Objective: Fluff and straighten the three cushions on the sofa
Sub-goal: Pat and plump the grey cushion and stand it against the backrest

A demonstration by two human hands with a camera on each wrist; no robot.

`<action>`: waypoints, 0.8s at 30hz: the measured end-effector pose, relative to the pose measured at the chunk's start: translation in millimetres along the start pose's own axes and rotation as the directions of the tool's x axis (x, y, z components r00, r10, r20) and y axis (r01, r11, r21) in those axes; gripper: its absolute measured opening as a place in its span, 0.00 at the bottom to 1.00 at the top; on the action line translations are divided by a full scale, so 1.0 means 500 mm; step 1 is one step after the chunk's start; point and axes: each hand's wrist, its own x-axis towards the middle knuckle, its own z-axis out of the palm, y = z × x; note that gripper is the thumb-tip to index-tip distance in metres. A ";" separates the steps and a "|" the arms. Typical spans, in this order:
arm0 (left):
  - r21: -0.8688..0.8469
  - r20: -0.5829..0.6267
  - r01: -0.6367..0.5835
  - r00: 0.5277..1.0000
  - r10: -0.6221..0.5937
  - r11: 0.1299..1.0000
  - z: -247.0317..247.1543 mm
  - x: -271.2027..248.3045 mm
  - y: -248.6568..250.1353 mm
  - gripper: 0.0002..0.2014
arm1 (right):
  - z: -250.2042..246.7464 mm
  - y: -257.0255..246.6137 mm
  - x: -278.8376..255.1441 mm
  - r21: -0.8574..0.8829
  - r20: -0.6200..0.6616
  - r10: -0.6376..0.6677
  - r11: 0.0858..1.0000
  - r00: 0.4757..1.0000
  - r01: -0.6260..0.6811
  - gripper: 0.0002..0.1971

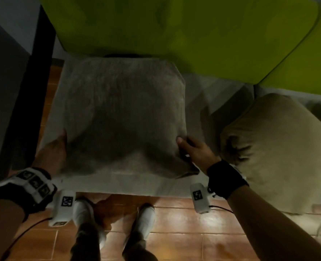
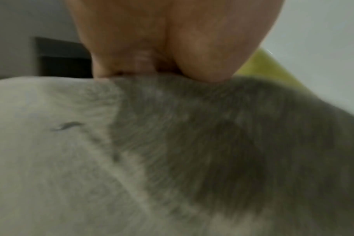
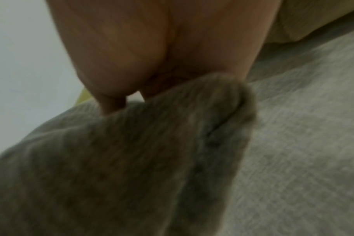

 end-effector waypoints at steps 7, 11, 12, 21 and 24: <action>0.178 -0.130 -0.011 0.991 0.035 0.984 -0.008 -0.023 0.016 0.21 | -0.014 0.022 -0.012 -0.463 -0.043 -0.167 0.877 0.985 0.129 0.20; 0.230 -0.046 -0.099 0.993 0.113 0.968 -0.006 -0.043 0.002 0.17 | -0.028 0.044 -0.011 -0.612 0.093 -0.043 0.786 0.995 0.091 0.15; 0.241 -0.025 -0.118 0.992 0.127 0.963 -0.018 -0.047 -0.001 0.14 | -0.044 0.040 -0.012 -0.646 0.108 0.002 0.760 0.994 0.069 0.13; 0.474 0.013 -0.624 0.710 0.704 0.622 -0.086 -0.043 0.259 0.38 | -0.051 -0.220 0.014 -0.853 0.217 -0.786 0.137 0.580 0.504 0.35; 0.588 0.249 -0.660 0.697 0.672 0.467 -0.049 0.019 0.302 0.45 | 0.018 -0.269 0.067 -0.857 0.329 -0.705 0.056 0.628 0.513 0.36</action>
